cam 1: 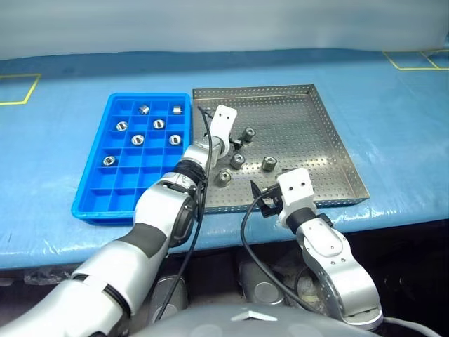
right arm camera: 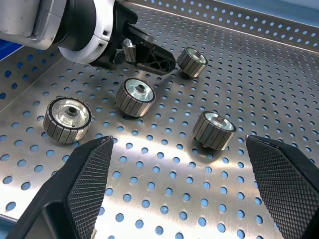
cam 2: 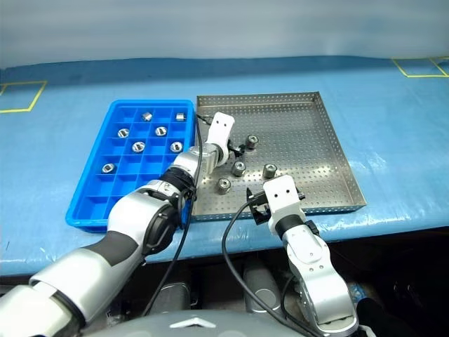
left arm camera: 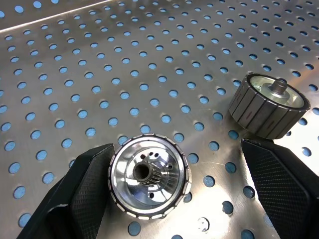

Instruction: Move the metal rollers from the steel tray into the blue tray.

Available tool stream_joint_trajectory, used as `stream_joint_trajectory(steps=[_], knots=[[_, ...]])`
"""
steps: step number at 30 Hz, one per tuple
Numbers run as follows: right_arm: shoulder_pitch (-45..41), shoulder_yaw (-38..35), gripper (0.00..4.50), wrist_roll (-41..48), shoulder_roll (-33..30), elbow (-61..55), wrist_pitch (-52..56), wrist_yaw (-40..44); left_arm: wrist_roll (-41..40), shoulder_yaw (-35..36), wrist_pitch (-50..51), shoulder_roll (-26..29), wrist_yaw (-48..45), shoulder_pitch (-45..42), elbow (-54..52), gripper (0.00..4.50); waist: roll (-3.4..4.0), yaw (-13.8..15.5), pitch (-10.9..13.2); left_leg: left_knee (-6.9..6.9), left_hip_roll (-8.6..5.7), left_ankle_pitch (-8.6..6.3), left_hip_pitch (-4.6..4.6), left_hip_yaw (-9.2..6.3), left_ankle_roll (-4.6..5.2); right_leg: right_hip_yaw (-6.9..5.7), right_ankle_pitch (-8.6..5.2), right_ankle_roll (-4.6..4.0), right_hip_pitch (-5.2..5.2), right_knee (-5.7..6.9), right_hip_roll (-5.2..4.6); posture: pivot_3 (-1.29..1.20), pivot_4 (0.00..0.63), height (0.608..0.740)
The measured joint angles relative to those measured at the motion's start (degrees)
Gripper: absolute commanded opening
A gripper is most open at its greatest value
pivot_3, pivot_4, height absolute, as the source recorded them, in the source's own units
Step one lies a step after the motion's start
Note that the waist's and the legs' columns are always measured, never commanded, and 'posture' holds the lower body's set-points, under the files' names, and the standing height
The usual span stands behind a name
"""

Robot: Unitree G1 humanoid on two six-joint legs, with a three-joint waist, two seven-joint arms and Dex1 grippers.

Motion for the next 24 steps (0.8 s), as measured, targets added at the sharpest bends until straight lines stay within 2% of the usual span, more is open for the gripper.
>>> stream_joint_trajectory(steps=[6, 9, 11, 17, 22, 24], knots=[[-0.17, -0.02, 4.50, 0.02, 0.18, 0.09, 0.00, 0.06, -2.82, 3.55, -0.63, 1.53, -1.10, 0.21, -1.90, 4.44, 0.00, 0.22, 0.00, -0.02, 0.00, 0.00, -0.02, 0.00, 0.00, 0.01, 0.01, 0.01, -0.02, 0.00, 0.00, -0.19, 0.150, 0.740], [-0.89, 0.07, 4.50, 0.21, 0.39, 0.93, 0.00, 0.52, -2.97, 3.68, -0.59, 2.02, -2.33, 0.46, -3.92, 3.87, 0.00, 0.81, 0.00, -0.02, 0.00, 0.00, -0.01, 0.00, 0.00, 0.02, 0.01, 0.02, -0.01, 0.01, 0.00, -0.17, 0.150, 0.740], [-2.13, 0.21, 4.50, 0.26, 0.37, 2.18, -0.02, 1.22, -2.41, 2.82, -0.46, 2.21, -2.94, 0.75, -4.06, 3.25, 0.00, 1.34, 0.00, -0.01, 0.00, 0.00, 0.01, 0.00, 0.00, 0.02, 0.01, 0.02, 0.00, 0.02, 0.00, -0.17, 0.150, 0.740], [-4.05, 1.00, 4.50, 0.30, 0.52, 3.87, -0.23, 2.48, -1.16, 0.95, -0.50, 0.76, -2.83, 1.23, -3.77, 3.25, -0.01, 3.16, 0.00, -0.02, -0.02, 0.00, -0.02, 0.00, 0.00, 0.02, 0.02, 0.02, -0.01, -0.02, 0.00, -0.19, 0.150, 0.740], [-3.28, 1.32, 4.50, 0.17, 0.68, 3.98, -0.24, 2.38, 0.22, -0.11, -1.46, -0.15, -2.03, 1.23, -3.44, 3.25, 0.00, 3.49, 0.00, -0.02, -0.02, 0.00, -0.01, 0.01, 0.00, 0.03, 0.02, 0.02, -0.01, -0.01, 0.00, -0.23, 0.150, 0.740], [-2.52, 1.28, 4.50, 0.00, 0.76, 3.77, -0.24, 2.12, 0.27, -0.05, -1.62, -0.33, -2.13, 1.23, -3.30, 3.61, 0.00, 3.43, 0.00, -0.02, -0.02, 0.00, -0.01, 0.02, 0.00, 0.03, 0.02, 0.02, -0.01, -0.01, 0.00, -0.24, 0.150, 0.740]])
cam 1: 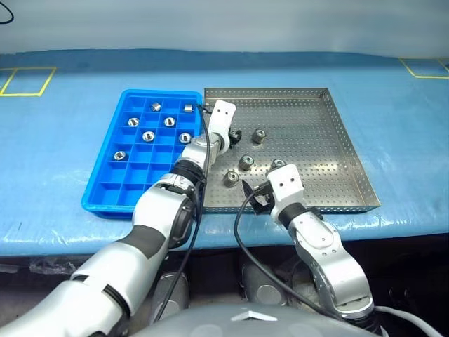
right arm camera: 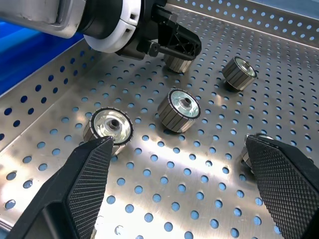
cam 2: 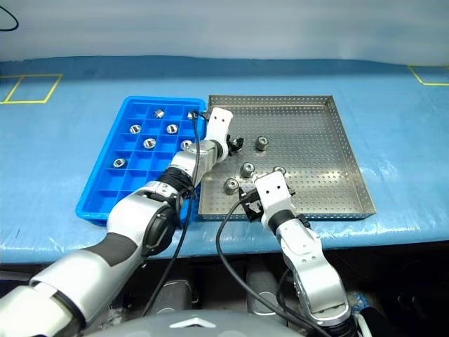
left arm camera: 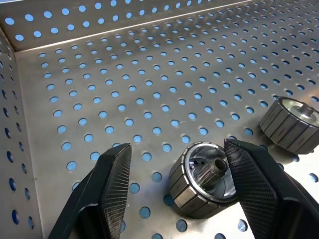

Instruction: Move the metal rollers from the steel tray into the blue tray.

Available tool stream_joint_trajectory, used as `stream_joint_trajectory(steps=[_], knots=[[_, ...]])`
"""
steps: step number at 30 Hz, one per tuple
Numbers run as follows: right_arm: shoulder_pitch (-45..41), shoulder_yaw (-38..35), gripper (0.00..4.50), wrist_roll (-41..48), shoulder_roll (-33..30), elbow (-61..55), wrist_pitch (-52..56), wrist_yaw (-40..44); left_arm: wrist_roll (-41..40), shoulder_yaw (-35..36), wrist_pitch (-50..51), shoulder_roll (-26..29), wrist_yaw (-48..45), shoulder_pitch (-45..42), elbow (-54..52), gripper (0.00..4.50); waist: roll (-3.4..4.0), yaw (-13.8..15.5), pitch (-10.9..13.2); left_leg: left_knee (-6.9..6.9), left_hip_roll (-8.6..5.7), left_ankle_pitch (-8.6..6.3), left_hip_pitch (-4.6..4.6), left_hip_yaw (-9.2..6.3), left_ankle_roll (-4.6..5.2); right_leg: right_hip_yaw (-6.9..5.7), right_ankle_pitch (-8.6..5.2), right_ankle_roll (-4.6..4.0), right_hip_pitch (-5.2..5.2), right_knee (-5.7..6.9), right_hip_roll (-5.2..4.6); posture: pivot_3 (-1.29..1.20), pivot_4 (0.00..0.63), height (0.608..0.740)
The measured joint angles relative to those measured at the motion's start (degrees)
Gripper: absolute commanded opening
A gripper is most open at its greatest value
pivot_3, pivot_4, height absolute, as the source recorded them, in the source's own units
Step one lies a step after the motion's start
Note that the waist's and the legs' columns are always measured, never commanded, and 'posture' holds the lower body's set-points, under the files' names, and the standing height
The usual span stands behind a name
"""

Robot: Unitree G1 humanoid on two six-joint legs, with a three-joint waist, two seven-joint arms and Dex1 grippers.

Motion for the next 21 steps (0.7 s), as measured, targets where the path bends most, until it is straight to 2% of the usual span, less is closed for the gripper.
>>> stream_joint_trajectory(steps=[3, 19, 21], knots=[[0.93, -0.07, 4.50, -0.06, 0.26, -0.26, 0.00, -0.46, -0.16, 0.17, -0.28, -0.29, -0.54, 0.00, 0.06, 4.47, 0.00, -0.29, 0.00, 0.00, 0.00, 0.00, 0.00, 0.01, 0.00, 0.01, 0.00, 0.00, -0.01, 0.00, 0.00, -0.25, 0.150, 0.740], [1.29, -0.30, 4.50, -1.05, 0.36, -1.58, 0.00, -1.18, 3.54, -3.40, 1.04, -0.65, -0.53, 0.00, 1.96, 4.47, 0.00, -2.13, 0.00, 0.00, 0.00, 0.00, 0.01, 0.00, 0.00, 0.02, 0.00, 0.00, 0.00, 0.01, 0.00, -0.25, 0.150, 0.740], [1.27, -0.31, 4.50, -1.05, 0.39, -1.58, 0.00, -1.17, 3.76, -3.51, 1.18, -0.65, -0.43, 0.00, 1.95, 4.09, 0.00, -2.17, 0.00, 0.00, 0.00, 0.00, 0.02, 0.00, 0.00, 0.01, 0.00, 0.00, 0.01, 0.01, 0.00, -0.25, 0.150, 0.740]])
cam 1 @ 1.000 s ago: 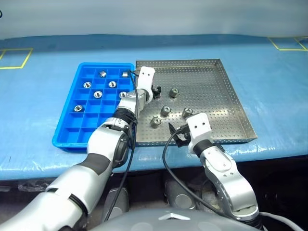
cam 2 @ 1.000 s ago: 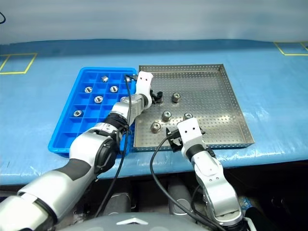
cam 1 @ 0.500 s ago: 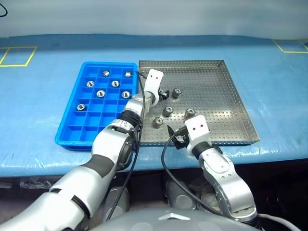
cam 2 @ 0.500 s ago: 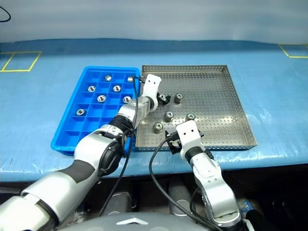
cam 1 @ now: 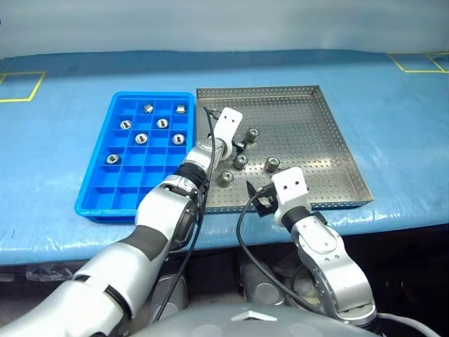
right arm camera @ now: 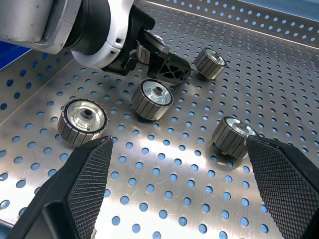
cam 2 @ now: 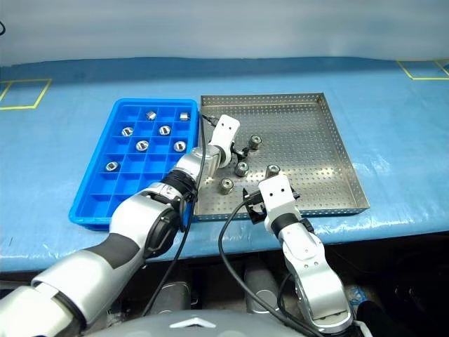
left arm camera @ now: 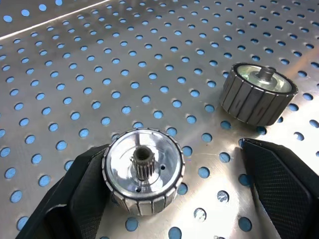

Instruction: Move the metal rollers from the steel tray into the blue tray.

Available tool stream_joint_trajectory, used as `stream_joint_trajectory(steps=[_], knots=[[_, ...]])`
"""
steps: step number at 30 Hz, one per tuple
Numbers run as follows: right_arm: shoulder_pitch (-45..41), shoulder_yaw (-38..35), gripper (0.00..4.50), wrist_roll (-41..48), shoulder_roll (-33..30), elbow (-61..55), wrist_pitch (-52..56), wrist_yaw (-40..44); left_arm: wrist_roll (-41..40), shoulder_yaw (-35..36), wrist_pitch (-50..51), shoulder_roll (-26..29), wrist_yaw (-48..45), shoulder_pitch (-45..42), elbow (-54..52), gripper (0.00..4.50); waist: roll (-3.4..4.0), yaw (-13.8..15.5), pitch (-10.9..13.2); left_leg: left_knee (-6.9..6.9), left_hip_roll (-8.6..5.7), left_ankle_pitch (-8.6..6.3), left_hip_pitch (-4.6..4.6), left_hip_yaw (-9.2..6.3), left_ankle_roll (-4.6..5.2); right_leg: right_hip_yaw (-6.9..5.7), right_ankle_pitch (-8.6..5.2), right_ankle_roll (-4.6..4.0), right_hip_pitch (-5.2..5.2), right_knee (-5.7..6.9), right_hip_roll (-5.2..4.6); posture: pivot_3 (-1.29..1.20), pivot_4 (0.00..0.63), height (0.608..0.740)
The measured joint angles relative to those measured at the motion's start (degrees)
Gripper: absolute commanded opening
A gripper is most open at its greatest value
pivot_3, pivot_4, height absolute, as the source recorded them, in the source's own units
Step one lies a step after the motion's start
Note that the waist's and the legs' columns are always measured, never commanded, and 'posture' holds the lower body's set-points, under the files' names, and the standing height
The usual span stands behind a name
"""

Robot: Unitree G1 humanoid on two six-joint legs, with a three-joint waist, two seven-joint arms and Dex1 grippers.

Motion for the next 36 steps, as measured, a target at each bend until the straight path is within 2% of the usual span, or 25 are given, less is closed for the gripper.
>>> stream_joint_trajectory(steps=[3, 7, 8, 13, 16, 21, 24, 29, 36], knots=[[0.00, -0.11, 4.50, -0.03, 0.13, 0.00, 0.00, -0.01, -0.20, 0.85, 0.02, 0.02, 0.31, 0.00, 0.00, 3.24, 0.00, 0.01, 0.00, 0.00, 0.00, 0.00, 0.00, 0.00, 0.00, 0.00, 0.00, 0.00, 0.00, 0.01, 0.00, -0.25, 0.150, 0.740], [0.00, -0.26, 4.50, -0.10, 0.27, 0.00, 0.00, -0.02, -1.46, 2.49, 0.00, 0.41, 0.65, 0.01, -0.01, 1.82, 0.00, 0.06, 0.00, 0.00, 0.00, 0.00, -0.01, 0.00, 0.00, 0.00, 0.00, 0.00, 0.00, 0.00, 0.00, -0.24, 0.150, 0.740], [0.00, -0.33, 4.50, -0.11, 0.32, 0.00, 0.00, -0.02, -1.83, 3.00, 0.00, 0.44, 0.67, 0.01, -0.02, 1.71, 0.00, 0.06, 0.00, 0.00, 0.00, 0.00, -0.02, 0.00, 0.00, 0.00, 0.00, 0.00, 0.00, -0.01, 0.00, -0.24, 0.150, 0.740], [-0.05, -0.39, 4.50, -0.17, 0.47, 0.02, 0.00, 0.01, -3.53, 4.70, -0.01, 1.04, 0.42, 0.13, -0.82, 1.72, 0.00, 0.07, 0.00, 0.00, 0.00, 0.00, -0.01, 0.01, 0.00, 0.01, 0.01, 0.01, -0.02, 0.01, 0.00, -0.22, 0.150, 0.740], [-0.32, -0.30, 4.50, -0.19, 0.45, 0.10, 0.00, 0.14, -4.74, 5.41, -0.03, 2.56, -0.96, 1.30, -6.10, 1.72, 0.01, 0.01, 0.01, -0.01, 0.01, 0.00, 0.00, 0.01, 0.00, 0.04, 0.00, 0.00, -0.05, 0.05, 0.01, -0.20, 0.150, 0.740], [-2.24, 1.33, 4.50, -0.17, 0.28, 0.27, 0.00, 1.10, -6.16, 4.19, 1.78, 6.43, -5.75, 9.37, -25.09, 1.72, 0.03, 0.34, -0.01, -0.10, 0.03, 0.00, 0.04, 0.06, -0.01, 0.14, 0.01, -0.01, -0.05, 0.04, 0.01, -0.14, 0.150, 0.740], [-3.56, 2.03, 4.50, -0.09, 0.13, 0.49, -0.01, 1.98, -6.54, 2.61, 5.65, 10.32, -8.65, 18.77, -42.43, 1.72, 0.06, 0.59, 0.00, -0.13, 0.04, 0.00, 0.04, 0.09, -0.01, 0.22, 0.02, -0.02, -0.10, 0.06, 0.02, -0.11, 0.150, 0.740], [-5.52, 3.26, 4.50, 0.06, -0.36, 2.28, -0.09, 3.92, -6.94, 2.34, 12.36, 16.74, -9.72, 29.35, -64.09, 1.72, 0.06, 3.19, 0.00, -0.06, 0.04, 0.01, 0.12, 0.09, -0.01, 0.21, 0.01, -0.03, -0.03, 0.10, 0.03, -0.07, 0.150, 0.740], [-7.57, 5.39, 4.50, 0.16, -0.44, 3.00, -1.27, 5.90, -6.86, 2.12, 15.57, 21.56, -9.78, 40.47, -78.64, 1.72, 0.04, 6.74, -0.01, 0.04, 0.03, 0.02, 0.14, 0.17, -0.01, 0.26, -0.04, -0.14, 0.05, 0.02, 0.01, -0.03, 0.150, 0.740]])
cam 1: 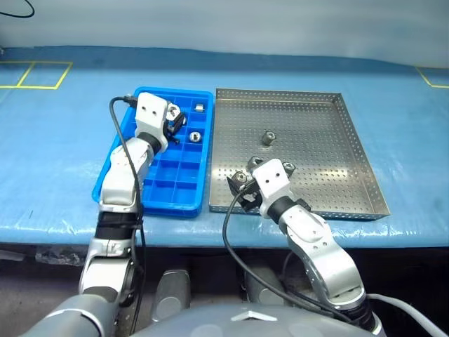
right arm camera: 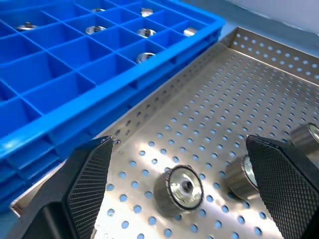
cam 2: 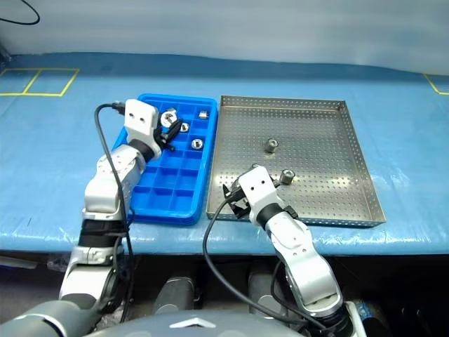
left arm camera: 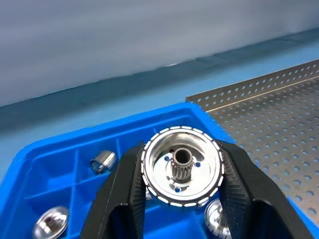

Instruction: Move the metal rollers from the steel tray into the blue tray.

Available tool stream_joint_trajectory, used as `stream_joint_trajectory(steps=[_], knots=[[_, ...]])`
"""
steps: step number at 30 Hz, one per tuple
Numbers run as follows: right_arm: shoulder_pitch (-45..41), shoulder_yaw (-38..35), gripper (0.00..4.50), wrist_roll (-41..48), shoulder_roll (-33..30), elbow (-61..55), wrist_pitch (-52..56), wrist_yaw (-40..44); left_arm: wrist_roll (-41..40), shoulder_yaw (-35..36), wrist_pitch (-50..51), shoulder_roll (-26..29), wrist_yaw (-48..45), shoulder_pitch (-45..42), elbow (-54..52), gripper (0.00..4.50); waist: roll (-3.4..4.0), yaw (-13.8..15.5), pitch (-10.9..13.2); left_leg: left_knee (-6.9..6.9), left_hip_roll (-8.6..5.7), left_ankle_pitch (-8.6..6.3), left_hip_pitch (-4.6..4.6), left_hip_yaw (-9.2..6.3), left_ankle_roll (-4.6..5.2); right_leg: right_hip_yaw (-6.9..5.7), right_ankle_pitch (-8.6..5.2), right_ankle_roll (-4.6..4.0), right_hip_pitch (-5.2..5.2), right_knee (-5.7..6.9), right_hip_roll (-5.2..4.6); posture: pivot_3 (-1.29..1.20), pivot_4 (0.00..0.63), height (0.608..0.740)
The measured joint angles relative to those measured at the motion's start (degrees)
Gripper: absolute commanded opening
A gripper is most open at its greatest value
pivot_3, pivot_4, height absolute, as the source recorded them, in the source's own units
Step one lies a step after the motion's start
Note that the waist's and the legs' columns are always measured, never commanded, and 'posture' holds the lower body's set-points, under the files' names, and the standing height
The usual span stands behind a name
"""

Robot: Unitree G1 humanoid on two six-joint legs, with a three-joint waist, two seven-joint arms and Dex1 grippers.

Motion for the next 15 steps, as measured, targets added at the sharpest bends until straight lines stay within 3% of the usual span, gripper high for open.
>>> stream_joint_trajectory(steps=[7, 15], knots=[[-0.38, 0.20, 4.50, 0.50, -1.10, 1.11, -0.96, 2.18, 0.18, 0.13, 7.86, 4.15, 0.37, 10.75, -11.35, 1.72, -0.02, 0.51, -0.01, 0.00, 0.03, 0.00, 0.06, 0.04, 0.01, 0.02, -0.07, -0.14, -0.01, 0.04, 0.01, 0.00, 0.150, 0.740], [-0.97, 1.16, 4.50, 1.74, -2.00, 1.78, -3.70, 5.19, 0.01, 0.01, 17.61, 7.13, 0.32, 14.31, -16.35, 1.72, -0.02, 1.44, -0.01, 0.00, 0.04, 0.00, 0.09, 0.07, 0.01, 0.03, -0.11, -0.20, 0.00, 0.03, 0.01, 0.02, 0.150, 0.740]])
